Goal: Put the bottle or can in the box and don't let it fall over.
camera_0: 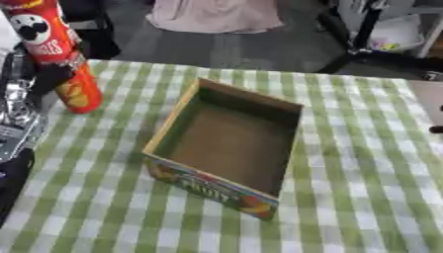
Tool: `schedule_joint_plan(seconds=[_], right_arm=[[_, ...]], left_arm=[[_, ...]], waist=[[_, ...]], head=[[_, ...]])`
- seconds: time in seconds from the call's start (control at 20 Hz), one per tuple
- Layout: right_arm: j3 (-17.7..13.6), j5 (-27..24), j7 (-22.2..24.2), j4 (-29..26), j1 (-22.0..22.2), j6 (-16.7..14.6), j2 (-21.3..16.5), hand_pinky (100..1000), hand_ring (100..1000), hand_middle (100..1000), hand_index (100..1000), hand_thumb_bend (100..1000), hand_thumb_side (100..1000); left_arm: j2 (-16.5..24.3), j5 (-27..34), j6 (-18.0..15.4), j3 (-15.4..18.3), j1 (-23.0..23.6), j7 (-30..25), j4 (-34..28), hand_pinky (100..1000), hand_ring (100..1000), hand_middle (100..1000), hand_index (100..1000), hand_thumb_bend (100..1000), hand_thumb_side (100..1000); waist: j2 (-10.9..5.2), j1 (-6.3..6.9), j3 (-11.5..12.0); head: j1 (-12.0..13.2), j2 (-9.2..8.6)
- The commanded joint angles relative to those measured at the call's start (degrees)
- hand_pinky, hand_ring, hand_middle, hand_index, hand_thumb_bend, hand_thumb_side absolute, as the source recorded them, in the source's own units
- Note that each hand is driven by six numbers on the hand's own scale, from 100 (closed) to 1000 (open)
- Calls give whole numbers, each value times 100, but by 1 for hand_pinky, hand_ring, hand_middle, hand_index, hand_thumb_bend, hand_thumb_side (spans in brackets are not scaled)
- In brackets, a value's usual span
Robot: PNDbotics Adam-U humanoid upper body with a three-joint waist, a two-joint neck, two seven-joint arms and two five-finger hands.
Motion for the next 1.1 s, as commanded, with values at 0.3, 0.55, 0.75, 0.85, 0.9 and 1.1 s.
schedule_joint_plan(seconds=[0.3, 0.55, 0.75, 0.85, 0.9, 1.1], right_arm=[[-40, 89, 12, -230, -53, 38, 7, 531, 853, 1000, 779, 1000, 522], [-1, 174, 59, -310, -58, 76, 106, 532, 853, 1000, 780, 1000, 489], [17, 231, 88, -364, -67, 102, 160, 533, 853, 1000, 780, 1000, 496], [27, 254, 104, -393, -77, 113, 185, 533, 854, 1000, 780, 1000, 499], [32, 264, 112, -406, -83, 118, 196, 533, 854, 1000, 780, 1000, 497], [43, 296, 139, -455, -102, 133, 225, 534, 854, 1000, 780, 1000, 492]], left_arm=[[4, 130, 332, -247, -217, -156, -797, 481, 124, 143, 241, 100, 100], [-237, 125, 517, -500, -350, -322, -1152, 481, 125, 144, 242, 100, 100], [-476, 66, 626, -688, -493, -456, -1318, 482, 126, 145, 242, 100, 100], [-607, 40, 665, -757, -569, -508, -1351, 482, 126, 145, 242, 100, 100], [-670, 25, 677, -786, -605, -531, -1365, 482, 126, 145, 242, 100, 100], [-912, 9, 710, -885, -697, -614, -1392, 482, 126, 144, 242, 100, 100]], waist=[[-301, 69, -20], [-407, 120, -45], [-446, 151, -71], [-454, 163, -86], [-456, 168, -94], [-459, 187, -120]], head=[[-138, 230], [-199, 334], [-235, 381], [-240, 395], [-242, 403], [-244, 417]])
